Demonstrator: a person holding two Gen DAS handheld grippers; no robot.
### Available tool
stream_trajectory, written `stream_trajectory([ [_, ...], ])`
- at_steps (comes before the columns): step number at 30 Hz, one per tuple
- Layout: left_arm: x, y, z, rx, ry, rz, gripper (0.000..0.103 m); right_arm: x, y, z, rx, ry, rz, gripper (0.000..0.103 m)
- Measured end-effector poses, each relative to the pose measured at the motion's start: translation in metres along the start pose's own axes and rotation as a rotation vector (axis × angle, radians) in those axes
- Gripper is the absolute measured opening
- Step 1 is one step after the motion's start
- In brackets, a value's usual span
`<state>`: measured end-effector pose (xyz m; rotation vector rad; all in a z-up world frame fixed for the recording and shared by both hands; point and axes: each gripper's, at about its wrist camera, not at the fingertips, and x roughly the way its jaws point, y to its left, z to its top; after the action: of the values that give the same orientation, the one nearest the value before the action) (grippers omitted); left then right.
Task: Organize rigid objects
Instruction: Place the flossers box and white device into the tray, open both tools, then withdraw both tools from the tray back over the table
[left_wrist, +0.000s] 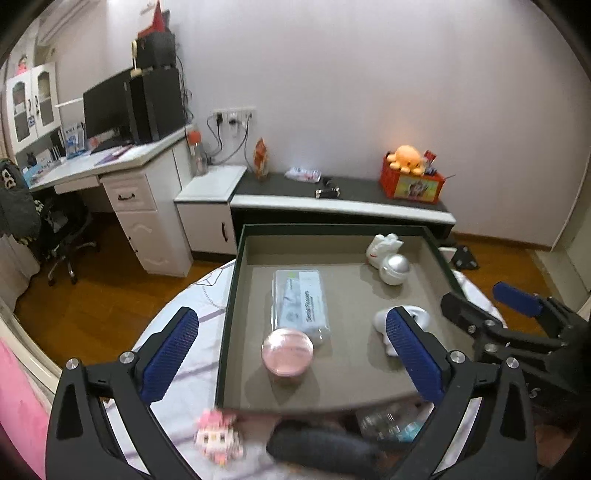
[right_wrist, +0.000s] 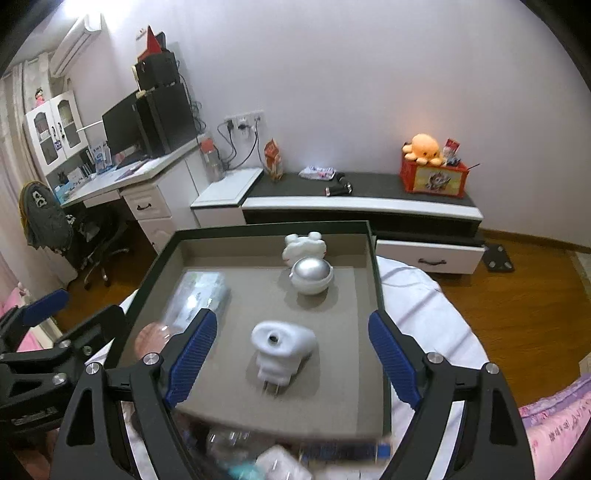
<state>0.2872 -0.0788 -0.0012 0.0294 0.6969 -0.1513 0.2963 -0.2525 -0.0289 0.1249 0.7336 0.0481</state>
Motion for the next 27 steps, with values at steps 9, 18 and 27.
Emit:
stream_trajectory([
  [9,-0.083,0.013,-0.046,-0.026,-0.058,0.003,0.103,-0.088,0.021,-0.043,-0.012,-0.103,-0.019,0.086],
  [18,-0.126,0.025,-0.090,-0.067,-0.078,0.036,0.103,-0.145,0.026,-0.084,-0.019,-0.154,-0.006,0.086],
  [27,-0.149,0.028,-0.118,-0.090,-0.092,0.038,0.103,-0.182,0.028,-0.113,-0.028,-0.181,-0.016,0.086],
])
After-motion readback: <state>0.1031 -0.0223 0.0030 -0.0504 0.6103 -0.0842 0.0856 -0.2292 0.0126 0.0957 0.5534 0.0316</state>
